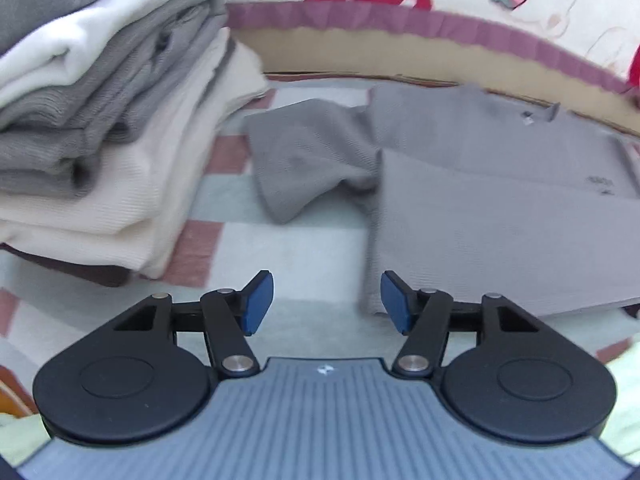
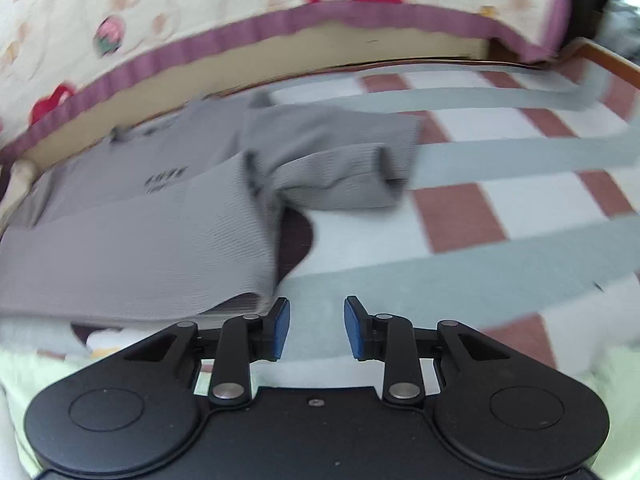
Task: Fold clothes
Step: 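Lay the folded strip down and open both grippers, then move both grippers across to the shirt's other side edge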
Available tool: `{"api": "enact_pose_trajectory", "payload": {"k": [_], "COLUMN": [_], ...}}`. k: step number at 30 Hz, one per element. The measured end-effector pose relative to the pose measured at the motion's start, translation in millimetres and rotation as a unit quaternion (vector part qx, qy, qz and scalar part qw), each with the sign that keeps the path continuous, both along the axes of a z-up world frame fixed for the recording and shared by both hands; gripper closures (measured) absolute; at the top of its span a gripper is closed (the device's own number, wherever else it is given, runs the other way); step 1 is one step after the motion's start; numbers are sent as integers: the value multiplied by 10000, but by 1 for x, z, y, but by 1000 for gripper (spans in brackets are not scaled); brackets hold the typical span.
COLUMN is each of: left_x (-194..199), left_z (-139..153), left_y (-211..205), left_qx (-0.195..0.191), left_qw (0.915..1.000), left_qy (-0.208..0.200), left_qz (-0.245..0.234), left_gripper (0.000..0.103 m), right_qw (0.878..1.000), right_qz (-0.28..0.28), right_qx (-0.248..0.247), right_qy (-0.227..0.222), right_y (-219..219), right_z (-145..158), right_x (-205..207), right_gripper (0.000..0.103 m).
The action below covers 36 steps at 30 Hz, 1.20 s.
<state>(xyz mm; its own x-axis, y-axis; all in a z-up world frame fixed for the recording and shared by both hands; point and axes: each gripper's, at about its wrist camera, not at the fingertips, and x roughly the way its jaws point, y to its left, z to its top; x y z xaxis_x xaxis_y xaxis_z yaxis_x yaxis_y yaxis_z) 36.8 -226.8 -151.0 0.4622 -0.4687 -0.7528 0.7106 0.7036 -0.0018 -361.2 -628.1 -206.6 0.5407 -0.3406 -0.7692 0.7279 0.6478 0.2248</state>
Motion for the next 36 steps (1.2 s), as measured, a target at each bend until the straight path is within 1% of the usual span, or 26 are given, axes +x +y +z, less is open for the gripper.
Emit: {"api": "enact_pose_trajectory", "payload": {"k": [1, 3, 4, 5, 7, 9, 11, 13, 15, 16, 19, 21, 22, 23, 24, 25, 26, 27, 28, 29, 30, 31, 32, 33, 34, 36], "left_x": [2, 7, 5, 3, -2, -5, -7, -7, -7, -8, -6, -3, -5, -7, -11, -17, -23, -29, -39, -48, -57, -69, -80, -89, -97, -108], "left_z": [1, 4, 6, 7, 6, 0, -7, -11, -11, -12, -21, -27, -26, -25, -22, -19, -16, -13, -10, -7, -5, -5, -5, -7, -8, -12], "left_y": [1, 4, 4, 3, -3, -11, -18, -22, -22, -23, -29, -34, -35, -35, -35, -35, -36, -36, -38, -41, -43, -48, -52, -58, -63, -70], "left_qx": [-57, -319, -356, -389, -342, -150, 60, 164, 102, 77, 218, 359, 401, 444, 486, 478, 470, 460, 426, 392, 360, 352, 349, 399, 460, 536], "left_qw": [10000, 9994, 9993, 9991, 9985, 9980, 9974, 9971, 9964, 9960, 9949, 9947, 9952, 9955, 9954, 9942, 9925, 9901, 9849, 9785, 9708, 9622, 9525, 9427, 9350, 9247], "left_qy": [37, 165, 76, -12, -79, 6, 82, 175, 271, 320, 481, 551, 435, 311, 90, -73, -237, -396, -515, -633, -746, -806, -855, -790, -834, -1001], "left_qz": [29, 15, -63, -145, -420, -618, -718, -716, -793, -829, -859, -785, -779, -776, -817, -962, -1106, -1264, -1596, -1925, -2252, -2579, -2902, -3218, -3417, -3633], "left_gripper": [44, 44, 44, 44, 44, 44, 44, 44, 44, 44, 44, 44, 44, 44, 44, 44, 44, 44, 44, 45, 47, 57, 59, 60, 60, 60], "right_qw": [9999, 9994, 9993, 9988, 9955, 9933, 9949, 9979, 9988, 9988, 9989, 9986, 9983, 9988, 9994, 9994, 9978, 9926, 9836, 9713, 9581, 9468, 9375, 9292, 9220, 9100], "right_qz": [15, 45, 151, 365, 781, 973, 902, 636, 368, 292, 212, 180, 167, 201, 271, 342, 550, 947, 1426, 1915, 2342, 2665, 2936, 3173, 3335, 3570], "right_qx": [32, 97, 24, -173, -534, -630, -459, -109, 175, 244, 317, 465, 508, 396, 162, -73, -377, -754, -1090, -1380, -1615, -1763, -1817, -1819, -1860, -1938], "right_qy": [-109, -327, -355, -282, -65, 50, 34, -65, -267, -315, -264, -203, -226, -198, -128, -59, 14, 108, 205, 291, 346, 378, 435, 523, 635, 834], "right_y": [4, 12, 18, 25, 37, 39, 32, 22, 15, 12, 2, -4, -4, 0, 7, 14, 21, 32, 44, 56, 67, 76, 83, 87, 91, 96], "right_z": [3, 9, 12, 15, 18, 17, 12, 6, 3, 2, -2, -5, -5, -3, 1, 5, 8, 14, 19, 24, 27, 28, 27, 23, 18, 8], "right_x": [-1, -2, 1, 8, 23, 34, 39, 40, 36, 34, 35, 36, 33, 31, 31, 30, 32, 37, 42, 47, 52, 58, 65, 72, 79, 90], "right_gripper": [67, 66, 65, 64, 55, 51, 51, 51, 51, 51, 51, 51, 51, 51, 51, 51, 51, 51, 51, 51, 55, 65, 68, 68, 68, 67]}}
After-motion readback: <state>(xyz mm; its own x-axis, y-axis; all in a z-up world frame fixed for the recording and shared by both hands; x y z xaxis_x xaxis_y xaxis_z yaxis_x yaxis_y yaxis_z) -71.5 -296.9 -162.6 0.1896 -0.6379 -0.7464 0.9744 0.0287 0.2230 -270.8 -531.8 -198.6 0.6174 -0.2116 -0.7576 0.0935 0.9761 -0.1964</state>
